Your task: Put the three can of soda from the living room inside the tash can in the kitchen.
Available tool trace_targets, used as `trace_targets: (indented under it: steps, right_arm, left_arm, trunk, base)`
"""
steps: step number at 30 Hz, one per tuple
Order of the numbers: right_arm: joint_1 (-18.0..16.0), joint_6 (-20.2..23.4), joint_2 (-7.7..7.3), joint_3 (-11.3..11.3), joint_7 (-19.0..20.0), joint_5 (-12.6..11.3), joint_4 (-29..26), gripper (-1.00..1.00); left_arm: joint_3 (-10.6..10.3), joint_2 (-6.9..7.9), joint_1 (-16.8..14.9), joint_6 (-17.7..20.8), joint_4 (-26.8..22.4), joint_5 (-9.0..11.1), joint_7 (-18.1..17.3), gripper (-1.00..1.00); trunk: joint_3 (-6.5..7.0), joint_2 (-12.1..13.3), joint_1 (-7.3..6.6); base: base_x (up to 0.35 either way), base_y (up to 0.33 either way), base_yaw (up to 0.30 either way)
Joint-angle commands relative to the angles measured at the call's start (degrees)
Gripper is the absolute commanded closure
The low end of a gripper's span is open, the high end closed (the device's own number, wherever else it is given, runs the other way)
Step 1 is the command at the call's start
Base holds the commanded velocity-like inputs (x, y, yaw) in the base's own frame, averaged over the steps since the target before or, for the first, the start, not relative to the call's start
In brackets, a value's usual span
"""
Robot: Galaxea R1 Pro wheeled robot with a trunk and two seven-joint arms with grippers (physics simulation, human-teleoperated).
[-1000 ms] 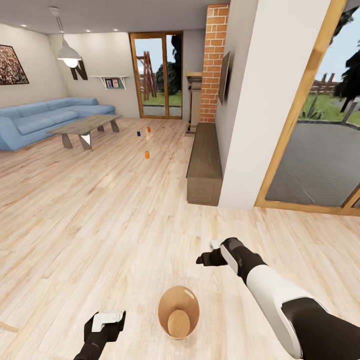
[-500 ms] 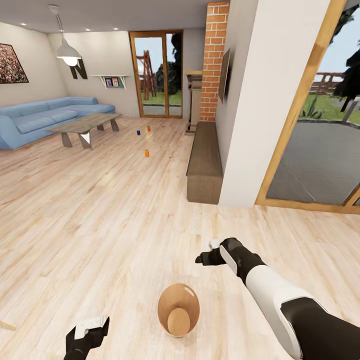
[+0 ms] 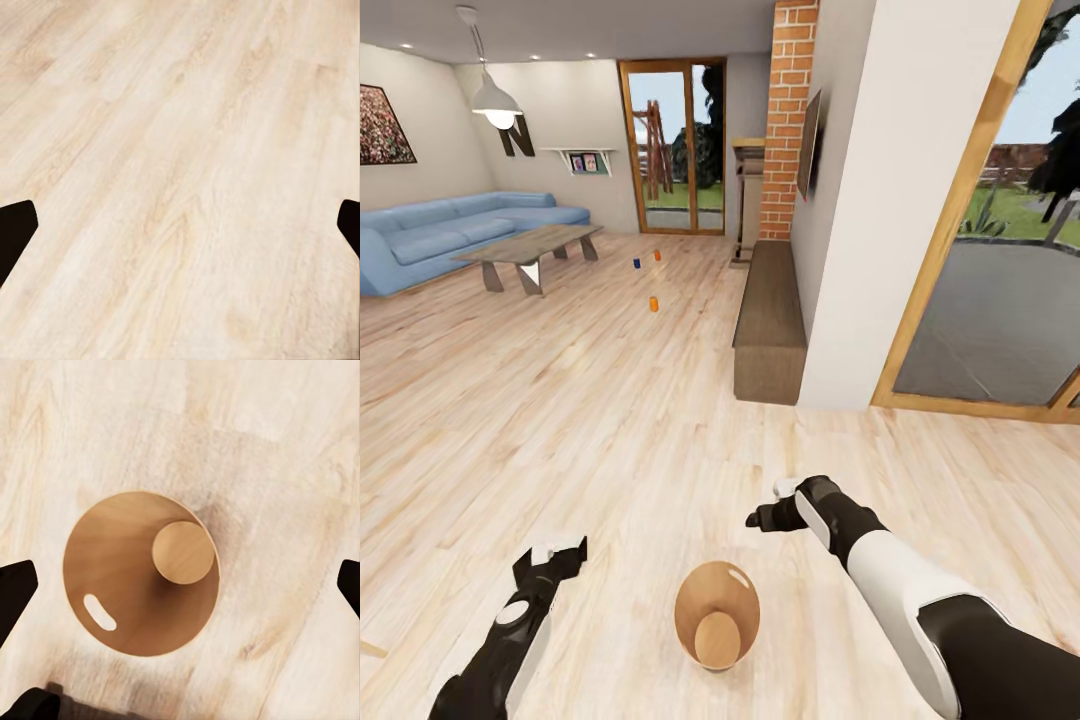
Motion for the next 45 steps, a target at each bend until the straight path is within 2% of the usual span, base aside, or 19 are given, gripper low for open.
trace_targets:
  steps: [1,6,9,16,20,26,45]
  right_arm:
    - [0.0,0.1,0.05,0.0,0.0,0.0,0.1,-1.00]
    - [0.0,0.5,0.15,-0.1,0.2,-0.2,0.2,-1.00]
    - [0.0,0.7,0.38,-0.1,0.3,-0.4,0.3,-1.00]
    - [0.0,0.9,1.38,-0.2,8.0,-0.6,0.9,-1.00]
    - [0.1,0.9,1.50,-0.2,10.2,-0.4,1.6,-1.00]
    - [0.1,1.0,1.55,-0.1,10.6,-0.2,2.0,-1.00]
    - [0.1,0.9,1.35,-0.3,7.6,-0.1,2.0,-1.00]
  left_arm:
    - [-0.1,-0.02,-1.8,0.9,0.2,-0.1,0.8,-1.00]
    - [-0.1,0.26,-4.2,2.1,2.3,0.0,1.1,-1.00]
    - [-0.2,0.32,-4.6,2.3,3.6,0.0,1.1,-1.00]
    - [-0.3,0.37,-4.8,2.2,4.6,0.0,1.2,-1.00]
    - [-0.3,0.32,-4.7,2.0,4.3,0.0,1.1,-1.00]
    - [-0.3,0.27,-4.7,1.9,4.2,0.0,1.1,-1.00]
    - [-0.3,-0.02,-4.7,1.8,4.2,0.0,1.2,-1.00]
  trunk:
    - [-0.19,-0.4,0.23]
    - [-1.09,-2.4,1.32]
    - [-1.63,-3.6,1.98]
    - [-2.89,-6.4,3.52]
    - [-3.60,-8.0,4.40]
    - [-4.68,-10.4,5.72]
    - [-8.09,-18.1,9.89]
  base:
    - [0.000,0.000,0.000]
    - [0.000,0.000,0.000]
    - [0.000,0.000,0.000]
    - [0.000,0.000,0.000]
    - [0.000,0.000,0.000]
    - [0.000,0.000,0.000]
    - [0.000,0.000,0.000]
